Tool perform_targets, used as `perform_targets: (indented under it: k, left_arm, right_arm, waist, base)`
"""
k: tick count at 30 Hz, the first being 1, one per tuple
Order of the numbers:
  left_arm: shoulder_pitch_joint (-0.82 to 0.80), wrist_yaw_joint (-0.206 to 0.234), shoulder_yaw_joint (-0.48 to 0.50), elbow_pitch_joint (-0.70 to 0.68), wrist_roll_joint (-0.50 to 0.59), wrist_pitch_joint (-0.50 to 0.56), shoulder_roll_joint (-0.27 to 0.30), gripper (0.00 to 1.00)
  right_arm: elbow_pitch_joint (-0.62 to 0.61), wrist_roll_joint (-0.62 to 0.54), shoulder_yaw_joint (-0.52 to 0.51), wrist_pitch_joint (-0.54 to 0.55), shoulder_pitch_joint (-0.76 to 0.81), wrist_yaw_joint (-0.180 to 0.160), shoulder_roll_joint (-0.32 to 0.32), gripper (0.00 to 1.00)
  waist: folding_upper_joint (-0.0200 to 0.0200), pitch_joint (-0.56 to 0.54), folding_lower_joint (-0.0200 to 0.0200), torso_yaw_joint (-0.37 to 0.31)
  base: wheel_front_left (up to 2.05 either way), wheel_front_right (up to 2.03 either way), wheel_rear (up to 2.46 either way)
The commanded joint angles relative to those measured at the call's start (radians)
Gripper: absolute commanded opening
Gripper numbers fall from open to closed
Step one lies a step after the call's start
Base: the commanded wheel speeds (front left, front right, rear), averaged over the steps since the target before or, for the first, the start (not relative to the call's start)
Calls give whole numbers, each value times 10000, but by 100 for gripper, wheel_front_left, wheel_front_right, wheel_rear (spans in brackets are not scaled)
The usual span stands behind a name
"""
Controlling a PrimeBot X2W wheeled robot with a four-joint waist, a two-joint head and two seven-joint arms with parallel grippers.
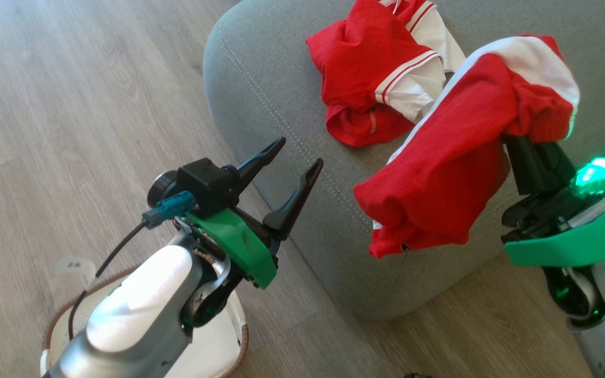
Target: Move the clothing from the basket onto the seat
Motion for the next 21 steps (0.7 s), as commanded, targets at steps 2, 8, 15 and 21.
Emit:
perform_targets:
  k: [2, 8, 15, 21]
  left_arm:
    - [-714, 25, 338, -337, 74, 55, 283, 100]
    - [-994, -27, 252, -433, 135, 224, 271, 100]
    - [-1508, -162, 93, -616, 267, 543, 290, 100]
    - [-2076, -280, 28, -822, 409, 736, 299, 100]
  right_arm:
    - [-291, -52, -137, -93, -497, -2, -40, 0]
    - [228, -24, -161, -93, -1704, -2, -516, 0]
    - [1488, 542, -172, -77, -3790, -2, -1419, 0]
    - [2823, 808, -441, 49, -5391, -2, -2214, 0]
  waist:
    - [0, 119, 0, 8]
    - [0, 573, 0, 196]
    - [0, 1533, 0, 652]
    - [0, 2448, 0, 1172]
  base:
    - [0, 0, 0]
    - [0, 0, 0]
    - [0, 0, 0]
    - [0, 0, 0]
